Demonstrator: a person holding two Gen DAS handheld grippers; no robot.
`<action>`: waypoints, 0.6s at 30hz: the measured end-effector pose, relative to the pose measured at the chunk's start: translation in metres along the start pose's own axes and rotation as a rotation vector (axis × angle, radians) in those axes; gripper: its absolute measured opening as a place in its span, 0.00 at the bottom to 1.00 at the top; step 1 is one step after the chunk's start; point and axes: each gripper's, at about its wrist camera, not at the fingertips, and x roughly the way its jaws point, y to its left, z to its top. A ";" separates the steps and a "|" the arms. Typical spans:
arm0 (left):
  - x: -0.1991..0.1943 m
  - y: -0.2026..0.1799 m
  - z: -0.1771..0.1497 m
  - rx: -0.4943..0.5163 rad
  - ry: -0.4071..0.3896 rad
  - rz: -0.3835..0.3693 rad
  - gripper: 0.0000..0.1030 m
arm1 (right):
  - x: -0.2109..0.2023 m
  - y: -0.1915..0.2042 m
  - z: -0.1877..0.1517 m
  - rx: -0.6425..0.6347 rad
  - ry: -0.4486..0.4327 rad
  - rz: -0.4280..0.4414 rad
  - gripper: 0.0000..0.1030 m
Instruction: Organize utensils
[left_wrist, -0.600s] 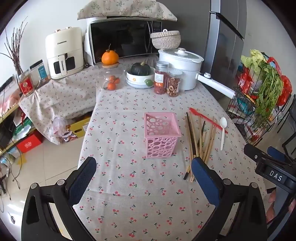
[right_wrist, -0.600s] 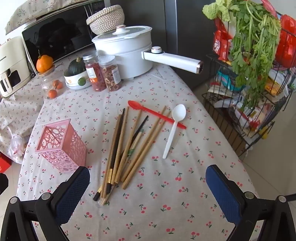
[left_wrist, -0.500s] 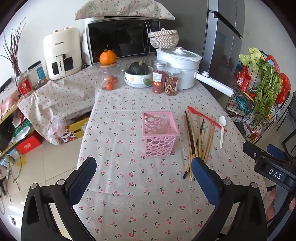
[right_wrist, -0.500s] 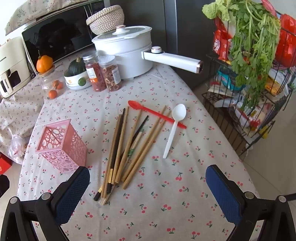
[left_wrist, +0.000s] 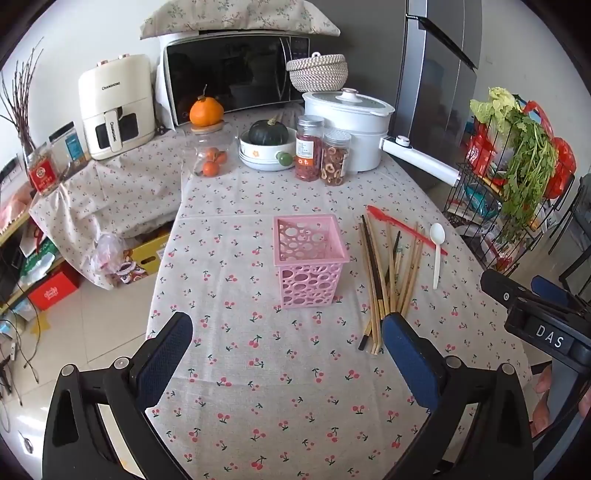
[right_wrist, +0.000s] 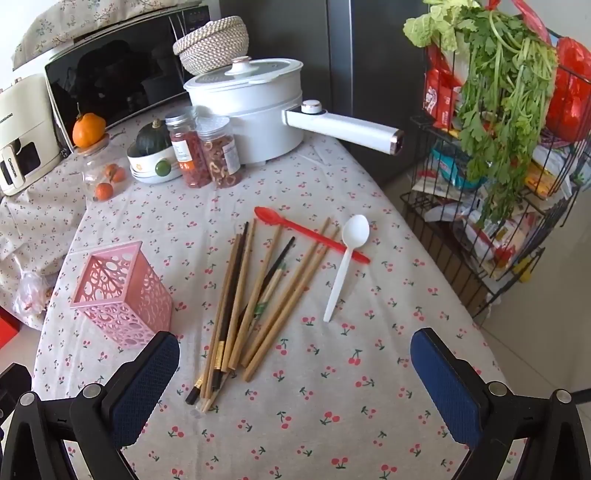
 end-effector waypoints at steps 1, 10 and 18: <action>0.000 0.000 0.000 0.000 -0.001 0.000 1.00 | 0.000 -0.001 0.000 0.002 -0.002 0.001 1.00; -0.001 -0.002 0.001 0.014 0.000 -0.001 1.00 | -0.002 0.001 0.000 0.001 -0.009 0.000 1.00; -0.003 0.000 0.001 0.012 -0.015 0.007 1.00 | -0.002 0.002 -0.001 0.001 -0.005 0.003 1.00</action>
